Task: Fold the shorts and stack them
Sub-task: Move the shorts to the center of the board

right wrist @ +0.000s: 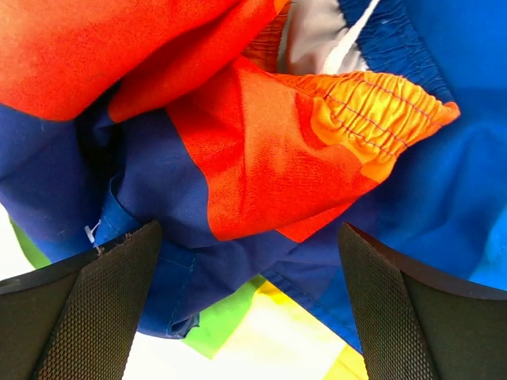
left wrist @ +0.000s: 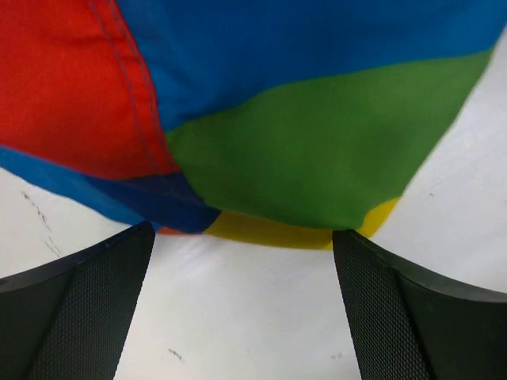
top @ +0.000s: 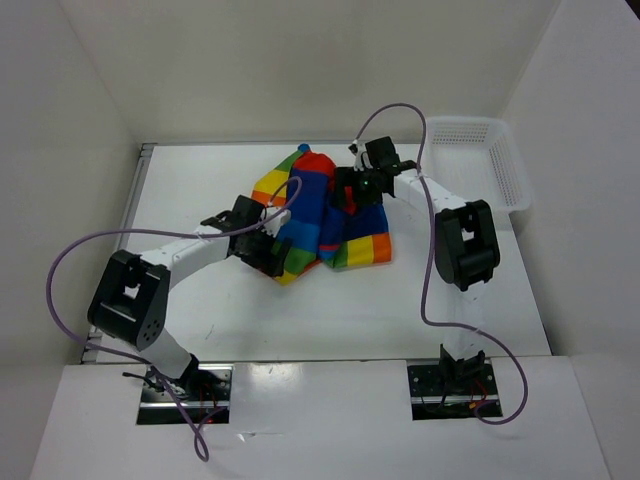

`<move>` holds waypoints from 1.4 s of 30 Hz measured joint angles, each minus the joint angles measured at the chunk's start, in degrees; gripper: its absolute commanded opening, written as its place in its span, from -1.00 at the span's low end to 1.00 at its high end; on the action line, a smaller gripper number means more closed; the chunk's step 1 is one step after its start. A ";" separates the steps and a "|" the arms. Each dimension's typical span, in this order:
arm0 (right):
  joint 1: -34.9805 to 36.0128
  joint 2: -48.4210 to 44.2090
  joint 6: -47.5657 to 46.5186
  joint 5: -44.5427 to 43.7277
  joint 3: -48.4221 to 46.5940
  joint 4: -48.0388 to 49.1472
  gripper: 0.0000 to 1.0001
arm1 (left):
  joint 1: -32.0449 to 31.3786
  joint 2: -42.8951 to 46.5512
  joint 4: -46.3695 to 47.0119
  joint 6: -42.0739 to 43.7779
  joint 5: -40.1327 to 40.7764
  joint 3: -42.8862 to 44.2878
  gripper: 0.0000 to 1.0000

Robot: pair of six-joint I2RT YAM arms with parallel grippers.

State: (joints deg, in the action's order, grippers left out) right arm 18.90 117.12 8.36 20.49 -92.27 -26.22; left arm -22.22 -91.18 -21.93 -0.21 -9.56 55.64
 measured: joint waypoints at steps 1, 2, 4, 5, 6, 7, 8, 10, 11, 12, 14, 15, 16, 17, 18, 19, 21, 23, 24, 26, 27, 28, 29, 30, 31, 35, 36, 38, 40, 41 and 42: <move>0.00 0.15 0.20 0.48 0.00 0.02 0.93 | -0.13 -0.59 0.68 0.00 0.31 -0.09 0.95; 0.00 0.17 0.39 1.14 0.00 0.02 0.89 | -0.15 -1.27 1.57 0.00 0.63 -0.22 0.83; 0.02 0.24 0.74 2.56 -0.07 0.09 0.64 | -0.26 -2.67 3.37 -0.31 1.16 -0.57 0.26; 0.07 0.31 1.05 3.19 -0.13 0.11 0.50 | -0.26 -3.50 4.04 0.04 1.49 -0.74 -0.07; 0.13 0.50 1.36 3.85 -0.31 0.11 0.25 | -0.26 -4.37 4.72 -0.13 1.77 -0.90 -0.58; 0.22 0.68 1.38 4.20 -0.46 0.22 0.11 | -0.28 -5.01 5.35 -0.42 2.05 -1.03 -0.74; 0.31 0.90 1.79 4.57 -0.57 0.33 -0.03 | -0.33 -5.53 5.95 -0.13 2.36 -1.14 -0.92; 0.48 1.25 2.34 4.92 -0.72 0.48 -0.46 | -0.35 -5.73 7.26 0.04 3.04 -1.20 -1.00; 0.50 1.31 2.21 4.98 -0.72 0.52 -0.59 | -0.39 -5.79 7.48 -0.02 3.54 -1.20 -1.00; 0.52 1.36 2.10 4.98 -0.72 0.48 -0.72 | -0.39 -5.81 7.65 0.00 4.20 -1.16 -1.00; 0.55 1.33 1.57 4.79 -0.72 0.50 -1.00 | -0.24 -5.81 7.89 0.00 5.97 -0.76 -1.00; 0.55 1.31 1.09 4.68 -0.70 0.48 -1.00 | 0.02 -5.81 7.69 0.00 6.88 -0.13 -1.00; 0.55 1.03 0.52 4.55 -0.26 0.72 -1.00 | 0.83 -5.88 7.34 0.02 7.61 1.01 -1.00; 0.55 0.48 -0.13 4.46 0.66 0.83 -1.00 | 2.21 -5.95 7.13 0.04 8.39 2.71 -1.00; 0.55 -0.42 -1.22 4.61 2.03 0.66 -1.00 | 4.13 -6.14 7.06 0.04 9.31 5.01 -1.00; 0.55 -1.55 -2.19 4.96 3.63 0.52 -1.00 | 6.47 -6.62 6.84 0.04 10.12 8.00 -1.00; 0.57 -4.28 -4.02 5.95 7.28 0.13 -1.00 | 11.10 -8.52 7.37 0.02 11.67 15.74 -1.00; 0.70 -6.97 -5.95 7.02 10.47 -0.79 -1.00 | 14.86 -10.99 8.59 -0.02 13.33 24.68 -1.00; 0.87 -8.07 -7.13 7.28 11.58 -1.31 -0.98 | 16.04 -12.11 9.77 -0.04 13.86 28.46 -0.99; 1.57 -10.01 -8.94 7.72 12.96 -2.75 0.22 | 16.48 -13.84 10.67 0.09 14.60 34.32 -0.25; 1.99 -10.84 -9.64 7.78 13.18 -3.43 0.56 | 16.00 -14.88 10.58 0.31 14.64 37.00 0.31; 2.47 -11.47 -10.58 7.74 13.18 -3.78 0.81 | 15.32 -15.82 10.64 0.52 14.60 39.39 0.63; 2.78 -12.11 -11.23 7.65 13.18 -3.87 0.83 | 14.45 -16.68 10.69 0.42 14.51 41.13 0.99; 3.02 -12.81 -11.87 7.15 13.18 -4.07 0.83 | 13.55 -17.11 10.40 0.20 14.08 42.05 1.00; 3.19 -13.40 -12.33 6.82 13.16 -4.13 0.83 | 12.81 -17.22 9.75 0.11 13.51 42.42 1.00; 1.97 -15.80 -12.44 5.33 12.55 -4.57 0.83 | 10.78 -15.91 4.72 0.07 10.73 41.05 1.00; 1.20 -16.55 -12.24 4.72 12.55 -4.55 0.83 | 10.75 -14.60 3.13 0.07 9.92 39.50 1.00; 0.00 -17.84 -11.47 3.37 12.70 -4.22 0.77 | 10.56 -10.54 -0.44 0.04 8.24 35.60 1.00; -1.01 -18.64 -10.23 2.34 13.42 -3.34 0.71 | 10.25 -5.33 -4.11 0.02 6.60 31.93 1.00; -1.29 -18.73 -9.27 2.05 13.81 -2.86 0.68 | 9.70 -2.60 -5.16 0.02 6.01 30.21 1.00; -1.66 -18.51 -8.35 1.75 14.21 -2.43 0.64 | 8.79 0.46 -5.66 0.02 5.53 28.00 1.00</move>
State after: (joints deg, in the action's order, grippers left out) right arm 17.23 98.61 0.01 22.24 -78.06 -28.64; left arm -13.43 -90.72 -27.59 -0.19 -4.03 83.64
